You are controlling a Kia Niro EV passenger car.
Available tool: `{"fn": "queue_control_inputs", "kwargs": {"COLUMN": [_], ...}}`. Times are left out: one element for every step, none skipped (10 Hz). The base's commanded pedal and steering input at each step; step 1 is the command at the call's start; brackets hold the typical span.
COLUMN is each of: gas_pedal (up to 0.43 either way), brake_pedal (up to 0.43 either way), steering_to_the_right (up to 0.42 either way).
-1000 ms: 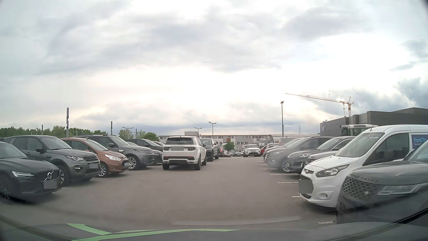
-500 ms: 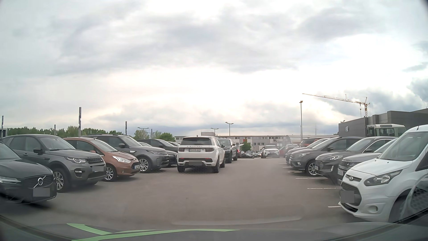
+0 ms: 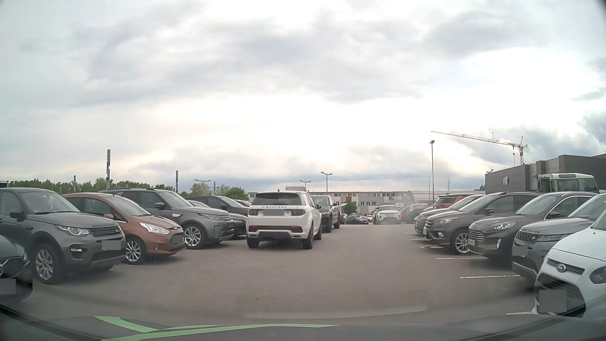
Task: Follow the waypoints while adhering to traffic rules and regulations
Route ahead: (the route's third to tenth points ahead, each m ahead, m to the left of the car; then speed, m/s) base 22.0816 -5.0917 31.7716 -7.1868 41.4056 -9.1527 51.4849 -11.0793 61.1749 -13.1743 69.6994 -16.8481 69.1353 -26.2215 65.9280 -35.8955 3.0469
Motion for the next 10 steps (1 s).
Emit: {"fn": "queue_control_inputs", "kwargs": {"gas_pedal": [0.098, 0.098, 0.098, 0.098, 0.098, 0.098, 0.098, 0.079, 0.028, 0.000], "brake_pedal": [0.000, 0.000, 0.000, 0.000, 0.000, 0.000, 0.000, 0.000, 0.000, 0.000], "steering_to_the_right": [0.106, 0.119, 0.127, 0.128, 0.127, 0.127, 0.126, 0.123, 0.120, 0.119]}}
